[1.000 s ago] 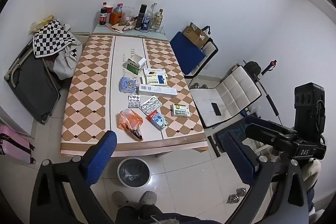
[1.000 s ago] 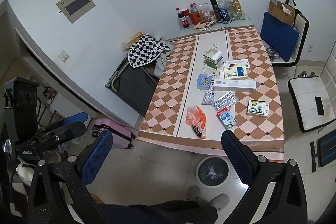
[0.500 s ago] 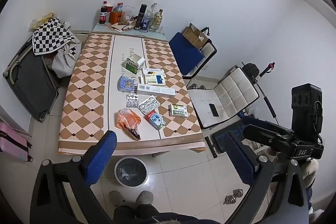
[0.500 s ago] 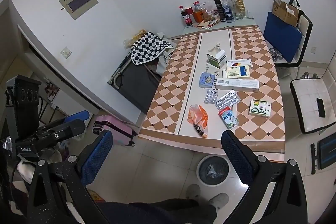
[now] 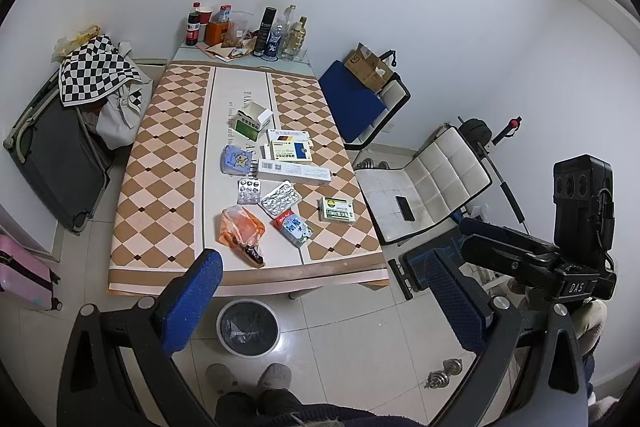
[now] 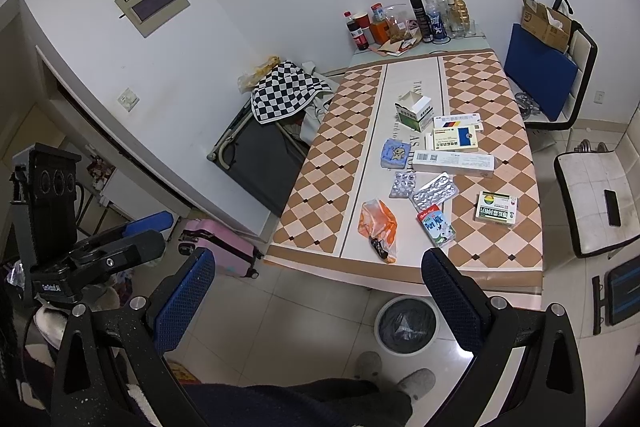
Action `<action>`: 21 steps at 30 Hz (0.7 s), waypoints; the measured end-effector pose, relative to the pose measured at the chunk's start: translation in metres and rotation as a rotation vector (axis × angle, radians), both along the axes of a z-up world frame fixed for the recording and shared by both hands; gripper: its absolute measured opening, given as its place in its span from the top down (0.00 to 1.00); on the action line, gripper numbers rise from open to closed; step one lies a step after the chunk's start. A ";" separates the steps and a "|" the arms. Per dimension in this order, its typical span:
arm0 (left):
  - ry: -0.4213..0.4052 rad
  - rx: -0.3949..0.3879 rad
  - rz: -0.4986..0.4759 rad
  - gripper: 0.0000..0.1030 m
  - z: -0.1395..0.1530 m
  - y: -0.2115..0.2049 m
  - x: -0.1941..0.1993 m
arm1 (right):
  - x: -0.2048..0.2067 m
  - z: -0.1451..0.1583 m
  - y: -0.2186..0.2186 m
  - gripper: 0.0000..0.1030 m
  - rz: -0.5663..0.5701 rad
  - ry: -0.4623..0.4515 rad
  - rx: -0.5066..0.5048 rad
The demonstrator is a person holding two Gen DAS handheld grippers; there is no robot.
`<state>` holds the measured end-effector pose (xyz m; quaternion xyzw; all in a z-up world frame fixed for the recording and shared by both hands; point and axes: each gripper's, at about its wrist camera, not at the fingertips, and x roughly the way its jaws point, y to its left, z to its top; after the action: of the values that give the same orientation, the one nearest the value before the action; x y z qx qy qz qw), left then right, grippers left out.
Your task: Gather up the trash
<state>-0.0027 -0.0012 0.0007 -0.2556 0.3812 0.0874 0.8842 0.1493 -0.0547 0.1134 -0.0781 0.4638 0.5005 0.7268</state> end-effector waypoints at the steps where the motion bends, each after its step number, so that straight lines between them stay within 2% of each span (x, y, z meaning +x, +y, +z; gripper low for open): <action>1: 0.001 0.001 0.001 0.00 0.000 0.000 0.000 | 0.000 0.000 0.000 0.00 0.000 0.001 0.000; 21: -0.003 0.000 0.000 0.00 0.000 0.000 -0.001 | -0.004 0.005 0.007 0.00 0.028 0.002 0.001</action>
<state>-0.0037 -0.0008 0.0012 -0.2556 0.3797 0.0871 0.8848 0.1453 -0.0472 0.1181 -0.0838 0.4633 0.5109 0.7192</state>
